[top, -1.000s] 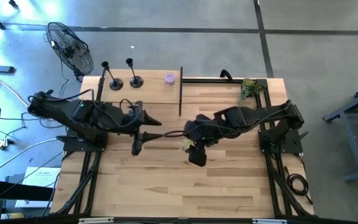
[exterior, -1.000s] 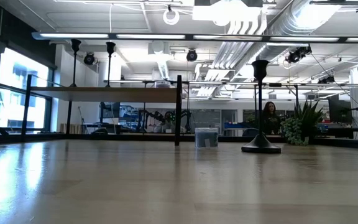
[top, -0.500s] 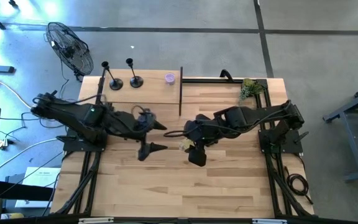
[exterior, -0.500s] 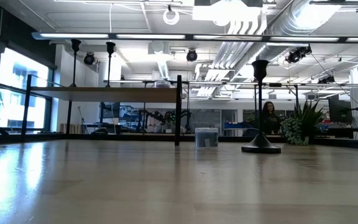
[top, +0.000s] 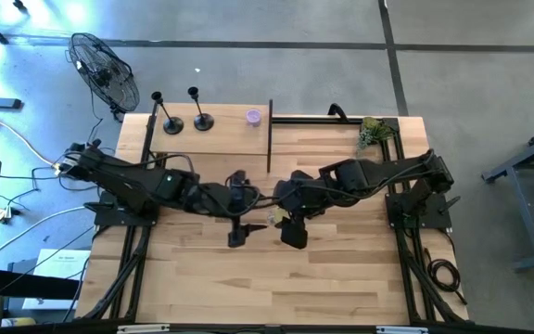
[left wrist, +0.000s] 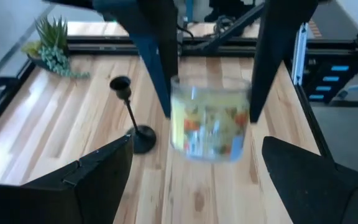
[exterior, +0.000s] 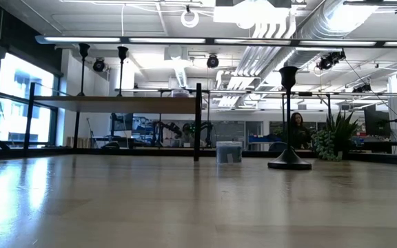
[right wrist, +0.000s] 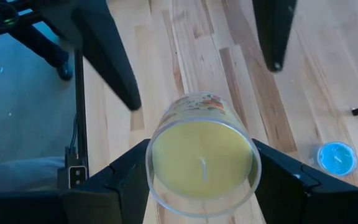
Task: Pick & Place candle stick holders
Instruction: Put the yellow candle on the shelf
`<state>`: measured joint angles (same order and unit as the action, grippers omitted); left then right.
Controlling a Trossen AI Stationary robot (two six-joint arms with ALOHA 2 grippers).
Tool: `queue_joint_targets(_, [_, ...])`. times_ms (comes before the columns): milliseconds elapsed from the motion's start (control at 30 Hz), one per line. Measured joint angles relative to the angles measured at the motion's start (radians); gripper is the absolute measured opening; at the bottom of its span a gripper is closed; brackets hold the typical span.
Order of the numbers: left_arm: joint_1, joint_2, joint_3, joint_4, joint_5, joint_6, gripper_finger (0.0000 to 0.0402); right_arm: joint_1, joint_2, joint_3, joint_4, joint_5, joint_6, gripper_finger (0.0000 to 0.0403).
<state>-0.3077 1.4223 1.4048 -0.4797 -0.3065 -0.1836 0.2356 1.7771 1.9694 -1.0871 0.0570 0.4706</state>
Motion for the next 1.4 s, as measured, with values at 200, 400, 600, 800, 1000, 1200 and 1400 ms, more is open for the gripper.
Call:
queue_joint_targets(200, [0.001,0.002,0.000,0.057,0.006,0.004,0.0348,0.000,0.000,0.000,0.001,0.000,0.000,0.0221])
queue_joint_targets(400, [0.013,0.003,0.000,0.058,0.034,-0.004,0.0348,0.000,0.000,0.000,0.002,0.000,0.000,0.0221])
queue_joint_targets(600, [0.063,0.003,0.000,0.050,0.125,-0.061,0.0348,0.000,0.000,0.000,0.002,0.000,0.000,0.0221])
queue_joint_targets(800, [0.080,0.003,0.000,0.030,0.198,-0.061,0.0348,0.000,0.000,0.000,0.002,0.000,-0.005,0.0221])
queue_joint_targets(1000, [0.080,0.025,0.000,0.004,0.248,-0.056,0.0348,0.000,0.000,0.000,0.002,0.000,-0.008,0.0221])
queue_joint_targets(1200, [0.081,0.062,-0.002,-0.002,0.212,-0.045,0.0348,0.000,0.000,0.000,0.005,0.000,-0.008,0.0221])
queue_joint_targets(1400, [0.081,0.082,0.000,0.043,0.198,0.003,0.0348,0.000,0.000,0.000,0.003,-0.001,-0.008,0.0221])
